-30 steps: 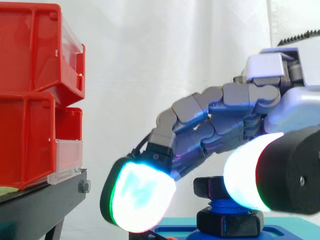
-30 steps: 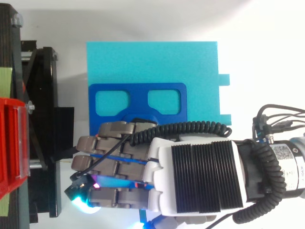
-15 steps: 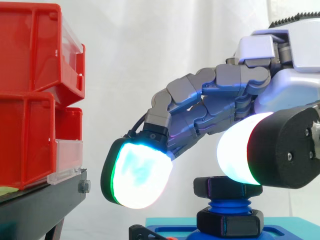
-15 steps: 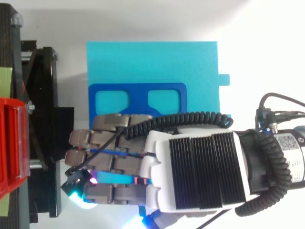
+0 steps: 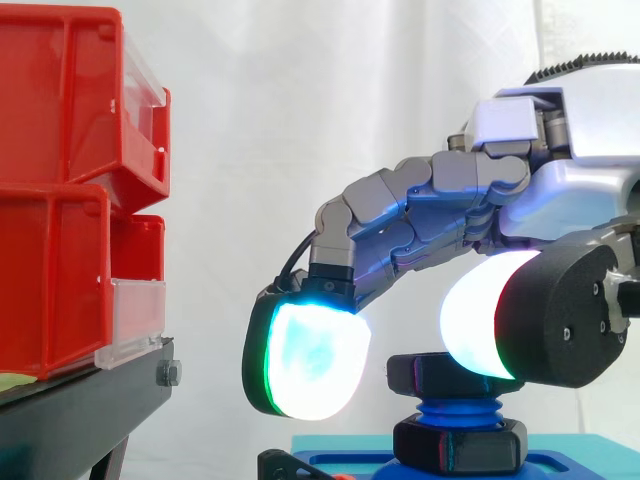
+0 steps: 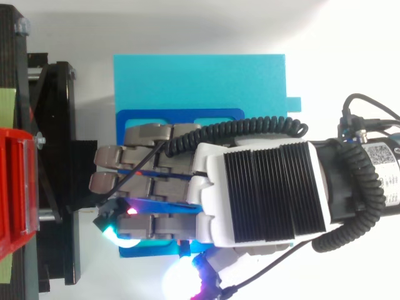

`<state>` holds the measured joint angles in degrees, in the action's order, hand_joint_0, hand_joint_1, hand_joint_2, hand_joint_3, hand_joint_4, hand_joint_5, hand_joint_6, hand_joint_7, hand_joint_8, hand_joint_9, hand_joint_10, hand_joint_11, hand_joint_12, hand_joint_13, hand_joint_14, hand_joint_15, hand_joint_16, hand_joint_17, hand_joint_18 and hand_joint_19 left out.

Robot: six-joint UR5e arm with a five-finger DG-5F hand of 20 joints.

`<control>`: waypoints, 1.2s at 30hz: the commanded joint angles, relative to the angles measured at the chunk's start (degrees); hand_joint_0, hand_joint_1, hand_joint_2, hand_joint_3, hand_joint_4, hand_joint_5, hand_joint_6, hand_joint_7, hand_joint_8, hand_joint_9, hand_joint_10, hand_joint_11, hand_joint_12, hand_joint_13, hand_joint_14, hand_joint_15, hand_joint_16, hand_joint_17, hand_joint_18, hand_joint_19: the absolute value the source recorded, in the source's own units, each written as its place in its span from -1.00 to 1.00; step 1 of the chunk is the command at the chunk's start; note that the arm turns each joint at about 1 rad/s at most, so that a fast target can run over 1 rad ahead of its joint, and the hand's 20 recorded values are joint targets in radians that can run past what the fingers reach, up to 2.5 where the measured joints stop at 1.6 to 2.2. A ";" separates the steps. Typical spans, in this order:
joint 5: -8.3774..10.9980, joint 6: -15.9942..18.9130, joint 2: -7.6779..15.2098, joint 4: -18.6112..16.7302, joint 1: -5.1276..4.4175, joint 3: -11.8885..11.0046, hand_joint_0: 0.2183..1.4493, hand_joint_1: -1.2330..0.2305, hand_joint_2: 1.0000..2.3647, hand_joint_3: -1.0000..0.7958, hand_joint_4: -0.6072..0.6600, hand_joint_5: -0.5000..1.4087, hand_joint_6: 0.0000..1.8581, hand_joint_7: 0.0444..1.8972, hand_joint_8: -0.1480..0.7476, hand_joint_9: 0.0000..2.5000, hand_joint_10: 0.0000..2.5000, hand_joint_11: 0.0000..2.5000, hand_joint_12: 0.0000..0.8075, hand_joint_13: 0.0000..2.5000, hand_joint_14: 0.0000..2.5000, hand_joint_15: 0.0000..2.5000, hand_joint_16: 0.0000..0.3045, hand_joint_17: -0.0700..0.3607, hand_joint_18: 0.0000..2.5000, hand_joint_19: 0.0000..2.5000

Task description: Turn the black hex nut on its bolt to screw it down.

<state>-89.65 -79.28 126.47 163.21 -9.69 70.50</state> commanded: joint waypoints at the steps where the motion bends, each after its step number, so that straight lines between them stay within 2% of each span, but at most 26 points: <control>1: -0.62 -0.35 0.00 0.00 0.46 -0.01 -0.49 0.06 -1.00 -0.44 0.38 -0.58 -0.46 0.00 -0.13 -0.67 -1.00 -1.00 -0.20 -0.72 -1.00 -1.00 -0.65 -0.12 -0.77 -0.66; 21: -3.34 -1.05 0.00 0.09 1.96 -0.10 -0.51 0.13 -1.00 -0.44 0.38 -0.54 -0.46 0.22 -0.12 -0.66 -1.00 -1.00 -0.19 -0.72 -1.00 -1.00 -0.64 -0.11 -0.78 -0.66; 36: -3.78 -1.05 0.00 0.09 2.22 -0.10 -0.52 0.16 -1.00 -0.44 0.33 -0.51 -0.46 0.42 -0.10 -0.65 -1.00 -1.00 -0.19 -0.72 -1.00 -1.00 -0.64 -0.11 -0.78 -0.66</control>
<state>-93.23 -80.33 126.48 163.30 -7.61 70.41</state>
